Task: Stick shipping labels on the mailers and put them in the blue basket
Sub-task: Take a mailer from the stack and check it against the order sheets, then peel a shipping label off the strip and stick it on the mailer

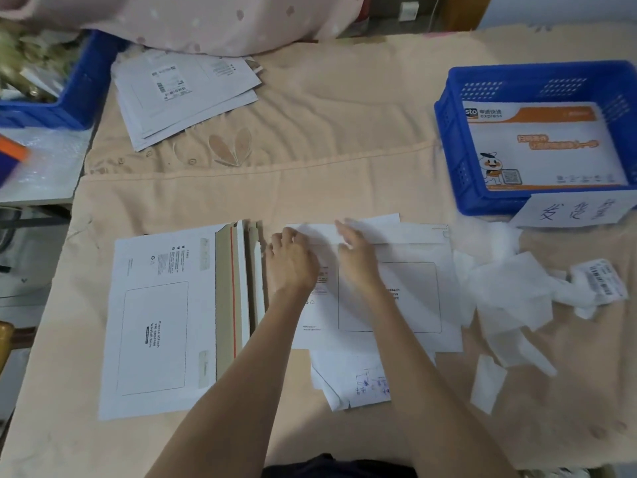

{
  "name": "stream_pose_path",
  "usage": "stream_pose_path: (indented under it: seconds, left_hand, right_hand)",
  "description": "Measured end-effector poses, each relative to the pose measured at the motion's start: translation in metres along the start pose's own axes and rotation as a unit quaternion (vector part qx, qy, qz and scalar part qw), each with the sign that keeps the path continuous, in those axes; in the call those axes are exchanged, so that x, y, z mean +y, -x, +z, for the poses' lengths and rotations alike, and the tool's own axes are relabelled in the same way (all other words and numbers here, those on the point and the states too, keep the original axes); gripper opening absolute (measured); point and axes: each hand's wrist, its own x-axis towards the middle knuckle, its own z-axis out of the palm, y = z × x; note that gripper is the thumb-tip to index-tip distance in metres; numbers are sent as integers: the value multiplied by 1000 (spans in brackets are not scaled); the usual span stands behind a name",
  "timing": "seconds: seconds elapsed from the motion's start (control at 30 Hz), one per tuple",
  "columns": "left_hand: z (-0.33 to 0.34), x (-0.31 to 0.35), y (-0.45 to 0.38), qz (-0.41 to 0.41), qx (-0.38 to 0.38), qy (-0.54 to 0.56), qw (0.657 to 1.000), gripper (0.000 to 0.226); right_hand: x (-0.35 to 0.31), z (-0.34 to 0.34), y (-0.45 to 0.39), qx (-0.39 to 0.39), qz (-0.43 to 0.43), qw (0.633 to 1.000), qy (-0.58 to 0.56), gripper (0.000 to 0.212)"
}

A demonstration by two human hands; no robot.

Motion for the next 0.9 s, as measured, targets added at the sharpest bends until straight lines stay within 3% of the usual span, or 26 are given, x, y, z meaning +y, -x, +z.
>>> stream_pose_path:
  seconds: [0.07,0.13,0.2,0.27,0.43,0.5,0.63,0.73,0.83,0.9]
  left_hand:
    - [0,25,1,35,17,30,999,42]
    - [7,55,7,145,-9,68,987,50]
    - [17,81,14,251,-76,64,963,52]
    - [27,101,20,286,-152,19,946,52]
    - [38,109,29,290,-193,-74,934,61]
    - [40,106,30,289,-198,-77,933,64]
    - [41,107,26,282,-223,-52,932,64]
    - [31,114,15,224,-258,79,936,58]
    - [15,124,18,145,-191,219,946,40]
    - [6,131,27,99,-162,301,935,31]
  right_hand:
    - [7,-24,0,136,21,988,-69,50]
    - [24,-50,4,234,33,971,21,50]
    - [46,-66,6,250,47,961,106,48]
    - [64,-71,9,211,46,966,142,44]
    - [98,-62,12,167,7,969,183,46]
    - [103,-60,12,151,6,966,211,50]
    - [96,-63,15,146,6,977,154,50]
    - [83,-75,13,133,38,986,98,50]
    - [65,-99,12,158,99,978,-93,40]
    - [58,-110,19,209,88,963,-145,32]
